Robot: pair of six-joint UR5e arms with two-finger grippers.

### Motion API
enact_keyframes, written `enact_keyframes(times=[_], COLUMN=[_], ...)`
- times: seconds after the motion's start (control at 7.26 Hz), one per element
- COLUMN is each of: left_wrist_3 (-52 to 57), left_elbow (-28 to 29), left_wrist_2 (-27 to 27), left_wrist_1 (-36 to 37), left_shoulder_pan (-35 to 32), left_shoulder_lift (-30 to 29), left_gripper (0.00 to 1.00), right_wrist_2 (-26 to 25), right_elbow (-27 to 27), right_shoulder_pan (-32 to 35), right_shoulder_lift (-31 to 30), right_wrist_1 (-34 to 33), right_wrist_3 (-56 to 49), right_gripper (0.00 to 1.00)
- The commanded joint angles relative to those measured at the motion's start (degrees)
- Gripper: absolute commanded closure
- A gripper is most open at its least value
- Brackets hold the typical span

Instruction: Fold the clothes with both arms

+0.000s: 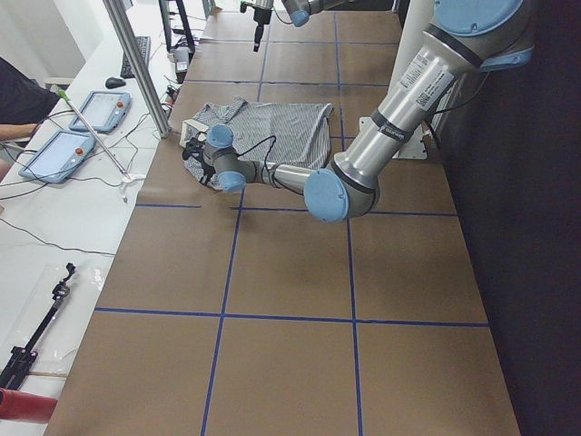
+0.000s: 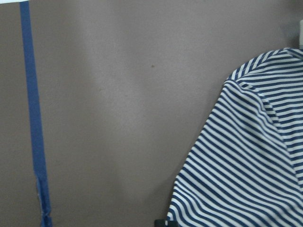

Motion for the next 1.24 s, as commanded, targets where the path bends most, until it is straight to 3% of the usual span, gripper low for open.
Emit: enact_keyframes(times=[0.0, 0.14, 0.41, 0.69, 0.83, 0.96, 1.1], left_wrist_3=[-11.6, -12.6, -12.9, -12.8, -12.9, -13.3, -14.2], left_elbow=[-3.0, -2.3, 5.3, 7.6, 6.9, 1.5, -9.3], left_wrist_2=[0.8, 7.7, 10.7, 15.0, 14.9, 14.5, 14.4], left_wrist_1=[3.2, 6.2, 6.9, 6.3, 6.3, 6.7, 6.9], left_shoulder_pan=[4.6, 7.4, 9.2, 9.3, 9.3, 9.2, 9.3], left_shoulder_lift=[-4.3, -6.9, -13.5, -14.1, -13.7, -12.2, -5.3], left_gripper=[1.00, 1.00, 1.00, 1.00, 0.37, 0.24, 0.20], right_wrist_2=[0.0, 0.0, -0.1, -0.1, -0.2, -0.8, -2.6], right_elbow=[0.0, -0.6, -1.0, -2.0, -2.5, -2.2, -0.3], right_shoulder_pan=[0.0, 0.0, 0.0, -0.1, -0.5, -1.0, -4.0], right_shoulder_lift=[0.1, 0.0, 0.0, 0.4, 1.0, 3.7, 3.8], right_wrist_1=[0.0, -0.1, -0.1, -0.1, -0.1, -0.2, -0.1], right_wrist_3=[0.0, -0.3, -0.4, -0.6, 0.0, 5.4, 13.9], right_gripper=[0.00, 0.00, 0.00, 0.00, 0.00, 0.00, 0.00])
